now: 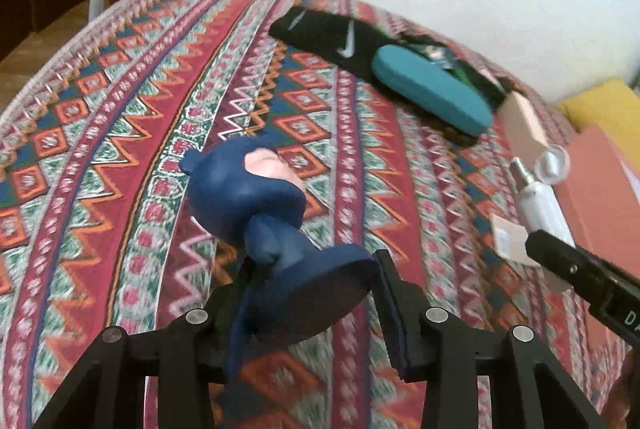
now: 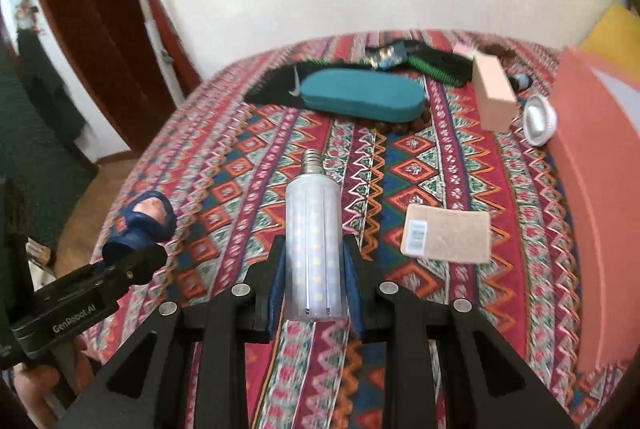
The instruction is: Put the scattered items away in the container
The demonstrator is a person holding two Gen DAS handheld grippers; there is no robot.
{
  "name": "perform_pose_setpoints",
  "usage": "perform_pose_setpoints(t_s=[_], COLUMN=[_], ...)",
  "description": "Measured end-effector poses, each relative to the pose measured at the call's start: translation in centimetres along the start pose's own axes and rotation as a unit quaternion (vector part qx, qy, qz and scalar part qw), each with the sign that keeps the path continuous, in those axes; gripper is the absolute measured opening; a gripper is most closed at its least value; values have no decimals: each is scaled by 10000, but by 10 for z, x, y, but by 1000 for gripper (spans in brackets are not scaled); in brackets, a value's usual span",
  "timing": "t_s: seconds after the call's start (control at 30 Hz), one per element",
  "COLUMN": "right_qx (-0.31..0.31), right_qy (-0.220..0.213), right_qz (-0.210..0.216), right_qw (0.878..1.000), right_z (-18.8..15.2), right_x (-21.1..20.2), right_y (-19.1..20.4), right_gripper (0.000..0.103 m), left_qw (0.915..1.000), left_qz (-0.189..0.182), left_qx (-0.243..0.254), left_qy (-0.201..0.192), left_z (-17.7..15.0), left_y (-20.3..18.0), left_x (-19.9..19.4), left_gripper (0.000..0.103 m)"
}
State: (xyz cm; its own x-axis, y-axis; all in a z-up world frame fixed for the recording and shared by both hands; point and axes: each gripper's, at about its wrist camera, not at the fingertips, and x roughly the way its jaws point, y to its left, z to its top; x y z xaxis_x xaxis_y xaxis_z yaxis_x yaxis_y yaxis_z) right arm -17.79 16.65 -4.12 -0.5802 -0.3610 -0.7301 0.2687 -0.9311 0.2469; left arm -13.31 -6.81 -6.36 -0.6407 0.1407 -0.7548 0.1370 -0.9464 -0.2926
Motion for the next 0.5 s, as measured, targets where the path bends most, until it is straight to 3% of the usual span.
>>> perform_pose_setpoints(t_s=[0.2,0.4,0.5], right_qx=[-136,-215,-177], right_qy=[-505,-1054,-1299], right_qz=[-57,-282,-448], right_qw=[9986,9938,9904], right_z=[-17,-19,-20], right_x=[-56,-104,-126], right_y=[4,-4,-14], right_gripper=[28,28,28], left_qw=[9979,9924,9886], left_qz=[-81,-397,-478], left_qx=[415,837,1096], left_qy=[-489,-815,-920], left_z=[-5,-6,-5], left_y=[-37,-77,-101], left_x=[-50,-81,-87], left_gripper=[46,46,38])
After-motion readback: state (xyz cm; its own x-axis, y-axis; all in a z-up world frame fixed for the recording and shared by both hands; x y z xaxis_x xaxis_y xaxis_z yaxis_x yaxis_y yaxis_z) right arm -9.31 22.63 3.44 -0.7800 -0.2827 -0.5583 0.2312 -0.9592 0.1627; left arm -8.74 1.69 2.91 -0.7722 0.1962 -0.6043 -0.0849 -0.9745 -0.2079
